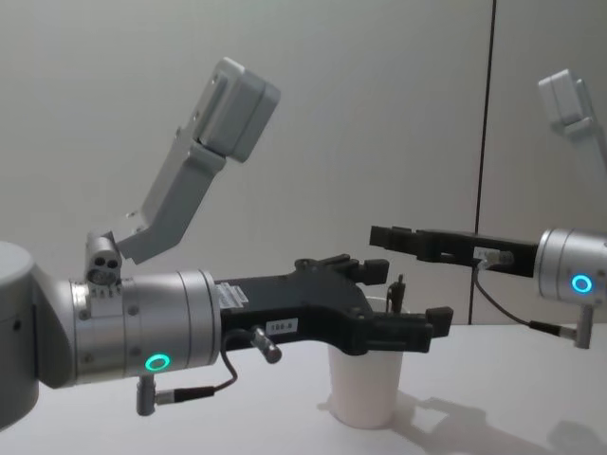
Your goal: Place the pen into the pen holder.
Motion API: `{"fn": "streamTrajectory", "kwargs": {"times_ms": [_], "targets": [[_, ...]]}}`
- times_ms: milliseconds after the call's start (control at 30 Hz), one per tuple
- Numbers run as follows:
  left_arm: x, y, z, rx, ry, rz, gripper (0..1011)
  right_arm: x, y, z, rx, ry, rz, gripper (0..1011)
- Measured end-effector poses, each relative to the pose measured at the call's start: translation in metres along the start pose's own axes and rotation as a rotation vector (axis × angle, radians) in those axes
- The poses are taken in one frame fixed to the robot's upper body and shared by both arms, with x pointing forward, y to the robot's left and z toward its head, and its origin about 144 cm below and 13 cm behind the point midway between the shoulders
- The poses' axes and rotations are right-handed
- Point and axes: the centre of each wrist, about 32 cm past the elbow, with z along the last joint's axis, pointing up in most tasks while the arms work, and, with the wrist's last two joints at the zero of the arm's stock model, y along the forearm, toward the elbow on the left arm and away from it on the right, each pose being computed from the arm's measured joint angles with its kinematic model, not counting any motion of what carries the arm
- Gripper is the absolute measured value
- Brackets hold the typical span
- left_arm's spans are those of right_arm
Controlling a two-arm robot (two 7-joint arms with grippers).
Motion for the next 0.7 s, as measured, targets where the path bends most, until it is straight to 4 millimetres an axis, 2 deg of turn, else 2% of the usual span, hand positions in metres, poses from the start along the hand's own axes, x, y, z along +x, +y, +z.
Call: {"fn": "streamTrajectory", "kwargs": {"times_ms": [133,167,200,267,367,400,533,567,700], "targets": [[0.0000,0.0000,0.0000,0.000,0.000,0.000,999,-0.0015,0.0016,-0.0006,-0.001,-0.001,-0.001,469],[0.0000,0.0000,0.0000,0.000,0.000,0.000,1000,-0.0020,0.0018,-0.0007,0.000,-0.001,-0.002,528],[0.0000,0.0000,0.0000,0.000,0.000,0.000,1000,-0.0023,0.0020,-0.0006,0.002,-0.001,-0.002,528],[0.0000,0.0000,0.0000,0.000,0.000,0.000,1000,-0.0033,0.0023,-0.0005,0.005,0.000,-0.003,633],[0.0000,0.0000,0.0000,0.000,0.000,0.000,1000,-0.0040,0.0022,-0.0007,0.008,0.000,-0.003,692],[0.0000,0.0000,0.0000,0.000,0.000,0.000,1000,-0.0044,0.0022,-0.0007,0.009,0.001,-0.004,751],[0.0000,0.0000,0.0000,0.000,0.000,0.000,1000,-0.0052,0.0021,-0.0009,0.012,0.002,-0.005,835],[0.0000,0.0000,0.0000,0.000,0.000,0.000,1000,-0.0054,0.0020,-0.0008,0.013,0.002,-0.005,897],[0.0000,0.0000,0.0000,0.000,0.000,0.000,1000,-0.0059,0.0019,-0.0010,0.015,0.003,-0.006,989]]}}
